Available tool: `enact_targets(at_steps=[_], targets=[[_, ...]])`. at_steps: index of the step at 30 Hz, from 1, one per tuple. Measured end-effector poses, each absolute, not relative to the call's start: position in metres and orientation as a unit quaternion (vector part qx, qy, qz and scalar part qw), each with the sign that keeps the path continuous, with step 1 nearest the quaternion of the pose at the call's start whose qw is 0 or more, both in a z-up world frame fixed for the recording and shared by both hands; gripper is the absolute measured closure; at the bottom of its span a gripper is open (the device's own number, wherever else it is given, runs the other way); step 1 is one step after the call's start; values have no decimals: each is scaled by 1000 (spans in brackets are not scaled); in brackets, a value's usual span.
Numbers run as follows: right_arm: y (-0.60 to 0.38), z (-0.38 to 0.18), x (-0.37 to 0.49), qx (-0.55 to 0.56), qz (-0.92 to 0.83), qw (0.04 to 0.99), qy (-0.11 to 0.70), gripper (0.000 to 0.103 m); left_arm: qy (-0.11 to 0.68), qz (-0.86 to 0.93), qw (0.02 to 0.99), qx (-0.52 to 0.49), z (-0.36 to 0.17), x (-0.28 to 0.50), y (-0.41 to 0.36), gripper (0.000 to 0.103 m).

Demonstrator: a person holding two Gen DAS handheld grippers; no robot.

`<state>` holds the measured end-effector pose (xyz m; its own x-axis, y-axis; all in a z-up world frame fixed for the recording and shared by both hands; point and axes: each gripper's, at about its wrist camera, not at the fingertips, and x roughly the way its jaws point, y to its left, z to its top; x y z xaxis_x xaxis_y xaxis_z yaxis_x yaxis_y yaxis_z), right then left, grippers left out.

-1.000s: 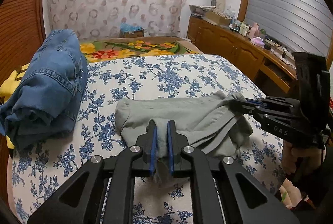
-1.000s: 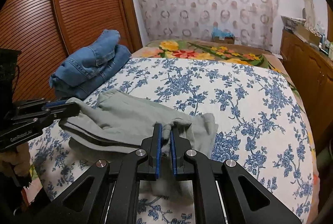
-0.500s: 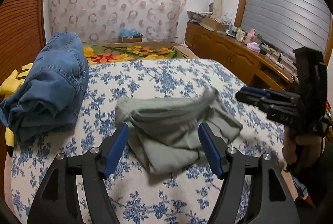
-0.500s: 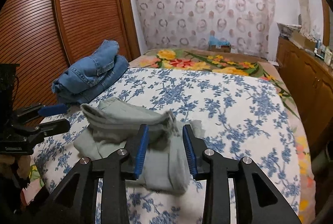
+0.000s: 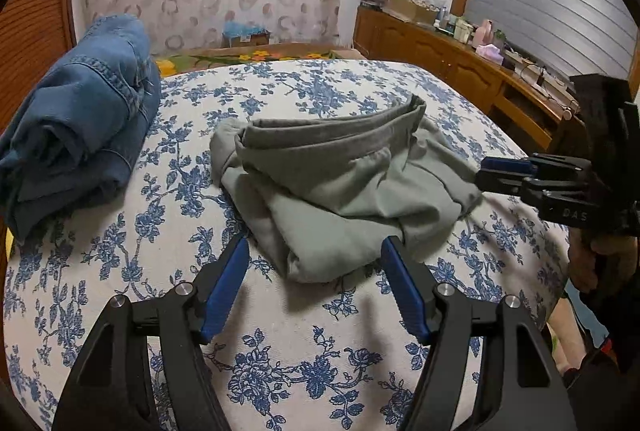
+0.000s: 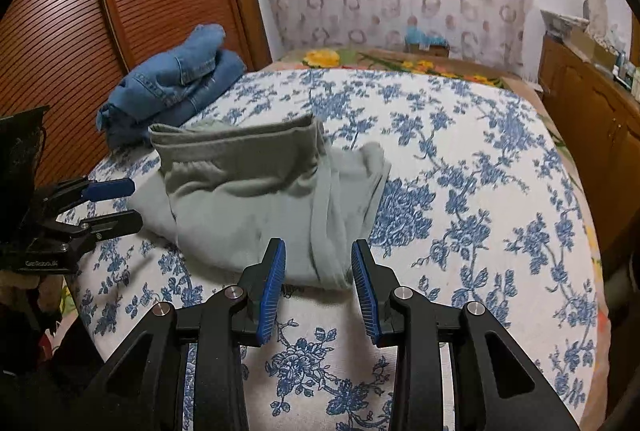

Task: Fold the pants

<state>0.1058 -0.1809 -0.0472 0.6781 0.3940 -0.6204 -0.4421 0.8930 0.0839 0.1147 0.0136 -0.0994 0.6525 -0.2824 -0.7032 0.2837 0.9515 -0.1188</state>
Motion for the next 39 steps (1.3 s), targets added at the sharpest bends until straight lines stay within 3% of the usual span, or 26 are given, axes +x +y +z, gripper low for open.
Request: enact_targets(at_steps=[8, 10, 16, 23, 27, 36, 37, 39], targets=[[-177, -52, 122, -41, 220, 909, 352, 68, 397, -149, 906, 4, -108, 120, 13, 36], [-177, -53, 123, -41, 224, 907, 354, 78, 401, -147, 904, 5, -111, 122, 13, 36], [-182, -54, 123, -31, 236, 905, 353, 94, 405, -141, 903, 7, -116, 124, 15, 36], [-200, -38, 112, -25, 199, 931, 305, 98, 409, -137, 902, 11, -119, 124, 16, 36], [-199, -46, 115, -28, 196, 927, 319, 98, 406, -137, 903, 11, -119, 123, 15, 37], [-197, -56, 123, -21, 201, 921, 333, 98, 386, -170, 907, 2, -109, 118, 8, 78], [-195, -55, 123, -23, 200, 921, 332, 98, 383, -172, 907, 4, -108, 117, 7, 87], [-195, -55, 122, -25, 199, 923, 327, 98, 369, -171, 914, -1, -101, 112, 10, 90]])
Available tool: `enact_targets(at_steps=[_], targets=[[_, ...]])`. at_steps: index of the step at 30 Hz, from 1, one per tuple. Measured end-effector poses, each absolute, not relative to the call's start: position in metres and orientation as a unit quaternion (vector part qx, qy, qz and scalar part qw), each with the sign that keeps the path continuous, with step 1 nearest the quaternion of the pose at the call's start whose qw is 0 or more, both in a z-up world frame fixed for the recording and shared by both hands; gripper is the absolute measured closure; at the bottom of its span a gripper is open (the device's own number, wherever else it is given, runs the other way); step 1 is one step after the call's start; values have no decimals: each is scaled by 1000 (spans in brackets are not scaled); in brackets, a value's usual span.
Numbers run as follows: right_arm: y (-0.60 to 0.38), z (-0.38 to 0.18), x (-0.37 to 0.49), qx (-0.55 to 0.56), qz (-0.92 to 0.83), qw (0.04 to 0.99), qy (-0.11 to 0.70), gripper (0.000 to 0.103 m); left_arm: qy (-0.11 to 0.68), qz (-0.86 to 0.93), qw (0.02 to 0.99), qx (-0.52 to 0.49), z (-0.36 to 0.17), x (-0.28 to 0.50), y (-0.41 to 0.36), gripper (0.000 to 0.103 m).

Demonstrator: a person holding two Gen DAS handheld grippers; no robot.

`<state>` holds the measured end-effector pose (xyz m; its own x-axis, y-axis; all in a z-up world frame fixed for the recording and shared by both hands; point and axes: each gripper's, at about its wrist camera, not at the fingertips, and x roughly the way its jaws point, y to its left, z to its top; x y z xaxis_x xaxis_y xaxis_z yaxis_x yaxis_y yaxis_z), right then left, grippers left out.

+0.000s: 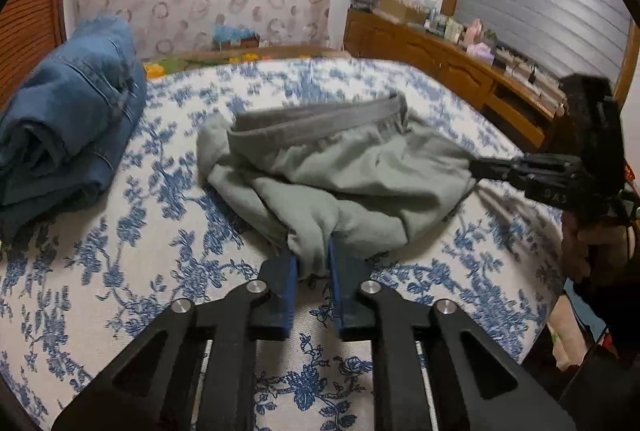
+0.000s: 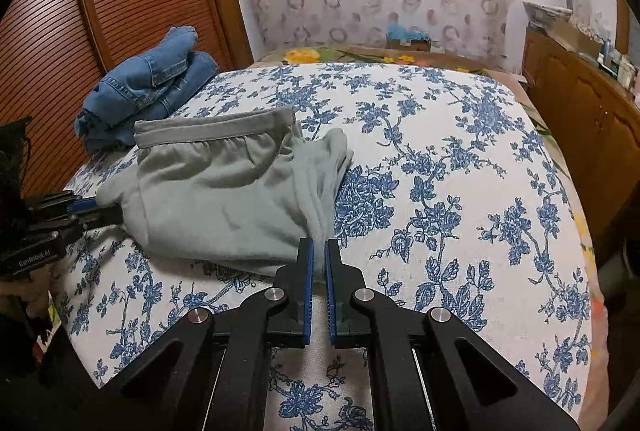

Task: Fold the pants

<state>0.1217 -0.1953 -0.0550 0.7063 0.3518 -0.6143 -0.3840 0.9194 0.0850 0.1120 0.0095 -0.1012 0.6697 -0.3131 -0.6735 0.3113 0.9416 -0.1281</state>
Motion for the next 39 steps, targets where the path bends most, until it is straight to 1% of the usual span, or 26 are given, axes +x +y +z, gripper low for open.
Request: enact_targets(at_steps=[3, 13, 18, 22, 24, 26, 27, 31, 36, 38, 39], targets=[[-199, -51, 113, -20, 199, 929, 311, 98, 348, -173, 921, -23, -89, 100, 23, 91], [-200, -43, 66, -17, 240, 922, 305, 98, 372, -164, 914, -14, -99, 69, 34, 92], [-199, -42, 58, -25, 253, 915, 315, 98, 376, -165, 912, -15, -98, 61, 33, 90], [-199, -42, 59, -28, 249, 914, 320, 98, 371, -160, 915, -11, -92, 59, 33, 80], [-199, -40, 60, -28, 246, 915, 319, 98, 367, -156, 917, -9, -88, 60, 32, 73], [-197, -38, 58, -29, 245, 917, 313, 96, 362, -154, 919, -10, -84, 61, 33, 56], [-197, -36, 57, -32, 242, 919, 310, 92, 358, -156, 921, -11, -82, 62, 33, 53], [-199, -31, 56, -33, 237, 924, 299, 89, 351, -155, 924, -8, -78, 72, 30, 52], [-191, -26, 63, -42, 242, 924, 292, 87, 355, -160, 921, 1, -79, 94, 23, 52], [-185, -26, 69, -48, 249, 922, 291, 85, 363, -158, 918, 4, -82, 105, 20, 52], [-182, -27, 73, -51, 252, 921, 292, 82, 366, -157, 917, 5, -84, 108, 19, 52]])
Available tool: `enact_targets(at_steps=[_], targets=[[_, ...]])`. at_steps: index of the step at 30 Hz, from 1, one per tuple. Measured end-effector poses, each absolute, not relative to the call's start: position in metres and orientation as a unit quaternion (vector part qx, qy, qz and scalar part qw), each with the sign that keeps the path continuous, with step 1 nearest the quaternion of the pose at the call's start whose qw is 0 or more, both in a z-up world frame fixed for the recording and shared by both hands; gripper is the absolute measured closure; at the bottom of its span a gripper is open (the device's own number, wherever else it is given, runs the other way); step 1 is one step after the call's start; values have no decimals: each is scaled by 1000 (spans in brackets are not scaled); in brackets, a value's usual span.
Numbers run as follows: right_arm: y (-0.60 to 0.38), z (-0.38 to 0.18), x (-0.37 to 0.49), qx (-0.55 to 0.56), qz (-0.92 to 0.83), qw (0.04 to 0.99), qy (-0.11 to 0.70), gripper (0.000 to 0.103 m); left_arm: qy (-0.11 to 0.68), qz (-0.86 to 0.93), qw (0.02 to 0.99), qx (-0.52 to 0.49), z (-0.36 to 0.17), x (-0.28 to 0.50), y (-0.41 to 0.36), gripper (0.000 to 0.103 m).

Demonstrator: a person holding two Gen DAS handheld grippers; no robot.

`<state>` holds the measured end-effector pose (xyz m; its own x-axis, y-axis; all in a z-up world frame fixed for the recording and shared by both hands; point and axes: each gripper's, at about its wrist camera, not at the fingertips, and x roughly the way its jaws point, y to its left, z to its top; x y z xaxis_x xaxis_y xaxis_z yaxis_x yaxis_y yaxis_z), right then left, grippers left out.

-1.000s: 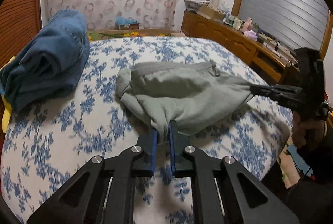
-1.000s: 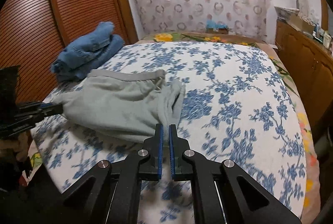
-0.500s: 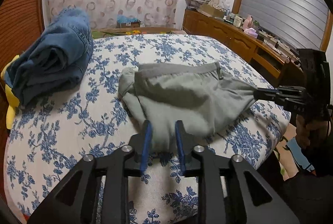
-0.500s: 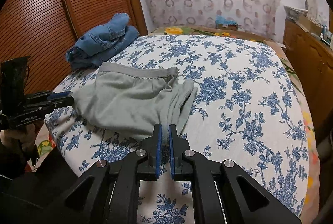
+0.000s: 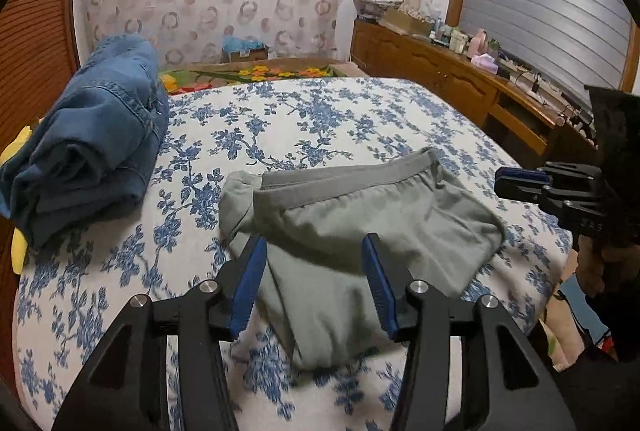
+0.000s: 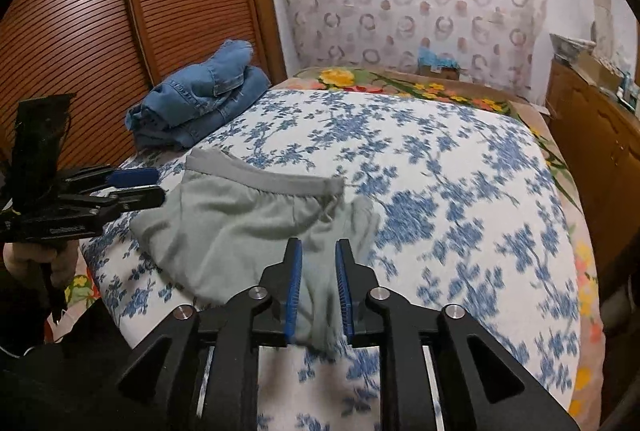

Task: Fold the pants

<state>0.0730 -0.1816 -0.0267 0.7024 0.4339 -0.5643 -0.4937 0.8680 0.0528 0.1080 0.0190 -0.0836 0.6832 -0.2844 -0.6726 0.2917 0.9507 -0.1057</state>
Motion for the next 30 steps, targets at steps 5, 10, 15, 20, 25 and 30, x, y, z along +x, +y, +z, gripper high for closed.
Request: enact_targets(at_steps=[5, 10, 15, 20, 25, 30], targets=[[-164, -34, 99, -66, 264, 913, 304, 81, 382, -154, 911, 10, -92, 128, 17, 52], [-159, -46, 131, -66, 253, 906, 333, 81, 394, -165, 904, 3, -97, 144, 18, 52], [-159, -52, 152, -37, 250, 901, 353, 81, 403, -164, 900, 1, -100, 156, 17, 52], [-158, -53, 157, -23, 259, 898, 356, 81, 407, -158, 899, -3, -105, 163, 19, 52], [-158, -55, 157, -28, 270, 896, 353, 98, 414, -150, 898, 3, -112, 166, 19, 52], [-170, -44, 150, -33, 205, 926, 314, 99, 414, -149, 898, 2, -112, 167, 19, 52]])
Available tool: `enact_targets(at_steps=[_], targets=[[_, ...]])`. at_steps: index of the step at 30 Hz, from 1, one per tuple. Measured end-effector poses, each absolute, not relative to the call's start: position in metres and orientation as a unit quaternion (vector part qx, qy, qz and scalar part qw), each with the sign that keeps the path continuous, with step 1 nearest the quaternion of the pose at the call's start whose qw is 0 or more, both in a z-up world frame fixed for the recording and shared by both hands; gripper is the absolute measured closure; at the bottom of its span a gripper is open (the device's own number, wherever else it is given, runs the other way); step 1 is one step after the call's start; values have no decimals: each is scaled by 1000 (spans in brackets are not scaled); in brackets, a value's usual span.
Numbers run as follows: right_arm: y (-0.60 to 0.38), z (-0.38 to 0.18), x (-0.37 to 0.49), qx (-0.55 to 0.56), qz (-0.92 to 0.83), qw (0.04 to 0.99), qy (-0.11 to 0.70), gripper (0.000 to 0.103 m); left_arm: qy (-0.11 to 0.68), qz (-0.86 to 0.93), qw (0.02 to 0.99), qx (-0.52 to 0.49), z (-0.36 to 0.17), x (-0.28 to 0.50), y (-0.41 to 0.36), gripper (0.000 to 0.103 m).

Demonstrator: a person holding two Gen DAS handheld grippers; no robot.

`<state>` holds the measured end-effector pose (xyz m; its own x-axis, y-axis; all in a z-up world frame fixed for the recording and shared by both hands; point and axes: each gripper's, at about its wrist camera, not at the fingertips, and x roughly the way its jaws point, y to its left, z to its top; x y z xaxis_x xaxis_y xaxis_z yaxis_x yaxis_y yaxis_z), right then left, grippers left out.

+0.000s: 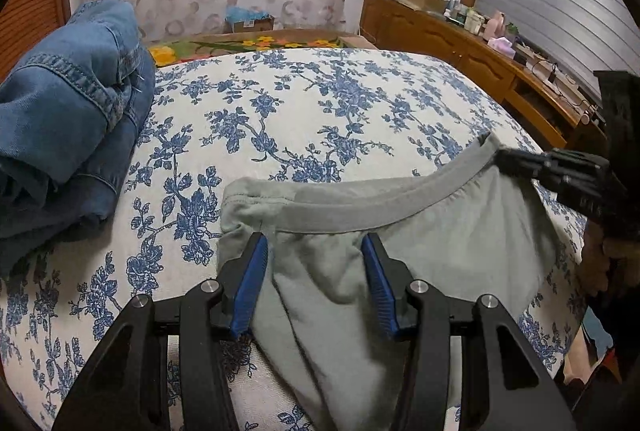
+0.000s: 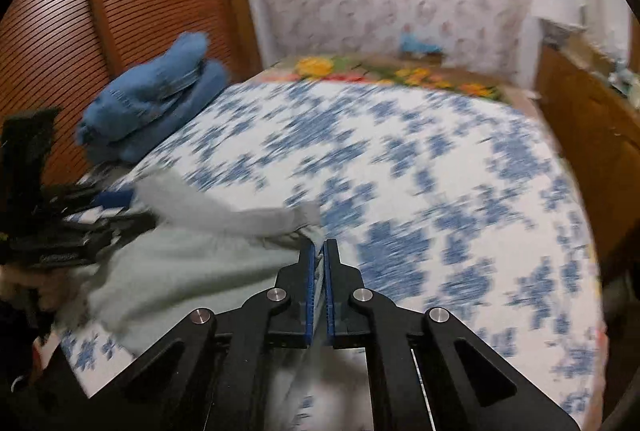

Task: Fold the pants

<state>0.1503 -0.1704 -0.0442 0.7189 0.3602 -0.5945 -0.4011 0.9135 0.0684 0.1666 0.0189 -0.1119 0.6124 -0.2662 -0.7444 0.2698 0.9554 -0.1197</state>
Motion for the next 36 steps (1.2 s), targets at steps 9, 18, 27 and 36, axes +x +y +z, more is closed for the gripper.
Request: enact_targets(at_steps=[9, 18, 27, 36], targets=[[-169, -49, 153, -27, 215, 917, 336, 93, 395, -153, 906, -7, -96, 146, 25, 52], [-170, -49, 136, -25, 227, 910, 345, 66, 390, -162, 906, -9, -97, 118, 28, 55], [-163, -59, 136, -52, 219, 908, 353, 57, 399, -162, 902, -14, -107, 109, 30, 62], [-158, -61, 129, -65, 212, 914, 340, 53, 373, -149, 916, -6, -100, 99, 28, 98]])
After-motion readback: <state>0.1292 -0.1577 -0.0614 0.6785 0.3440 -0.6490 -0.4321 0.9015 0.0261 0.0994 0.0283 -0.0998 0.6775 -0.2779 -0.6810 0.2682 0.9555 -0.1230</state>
